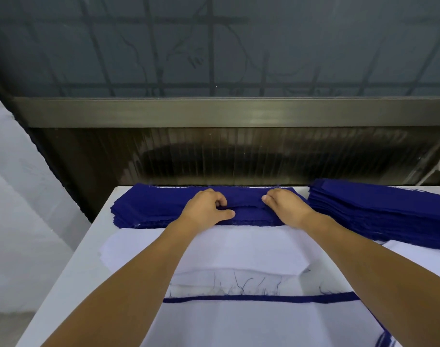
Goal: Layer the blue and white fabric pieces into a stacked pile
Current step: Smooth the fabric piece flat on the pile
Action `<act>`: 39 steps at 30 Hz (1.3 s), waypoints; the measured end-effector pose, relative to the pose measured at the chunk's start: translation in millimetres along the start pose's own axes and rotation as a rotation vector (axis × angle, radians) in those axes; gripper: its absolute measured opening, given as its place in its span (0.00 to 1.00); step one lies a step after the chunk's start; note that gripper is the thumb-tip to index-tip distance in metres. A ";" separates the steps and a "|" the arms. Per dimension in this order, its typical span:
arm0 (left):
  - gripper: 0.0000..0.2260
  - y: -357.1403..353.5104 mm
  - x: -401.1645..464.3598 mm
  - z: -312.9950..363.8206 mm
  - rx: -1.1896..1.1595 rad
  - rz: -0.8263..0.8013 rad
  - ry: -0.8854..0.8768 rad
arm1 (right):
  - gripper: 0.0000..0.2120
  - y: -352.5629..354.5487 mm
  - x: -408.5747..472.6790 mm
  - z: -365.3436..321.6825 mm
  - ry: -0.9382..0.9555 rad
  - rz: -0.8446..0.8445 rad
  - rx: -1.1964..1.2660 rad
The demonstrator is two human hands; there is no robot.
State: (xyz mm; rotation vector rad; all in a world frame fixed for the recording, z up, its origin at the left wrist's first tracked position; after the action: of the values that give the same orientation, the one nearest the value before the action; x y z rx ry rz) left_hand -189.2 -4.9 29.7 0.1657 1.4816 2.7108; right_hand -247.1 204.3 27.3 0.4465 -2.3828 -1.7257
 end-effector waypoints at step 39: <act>0.08 80.3 -200.4 -24.8 -0.016 -0.397 -0.105 | 0.07 45.0 -210.2 16.2 0.007 -0.450 0.364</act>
State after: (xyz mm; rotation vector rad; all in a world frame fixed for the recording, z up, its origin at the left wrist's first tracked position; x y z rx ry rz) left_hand 7.7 -87.7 69.8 0.0091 1.3023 2.3592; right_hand -60.6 302.1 73.3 1.1122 -2.7527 -1.4127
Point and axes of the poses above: each hand's wrist, its own x-axis towards the middle knuckle, its own y-axis out of the back of the hand, z = x × y, the point moved 4 cm from there along x, towards the middle knuckle, and after that the axes turned 6 degrees about -y, right-handed, at the moved point
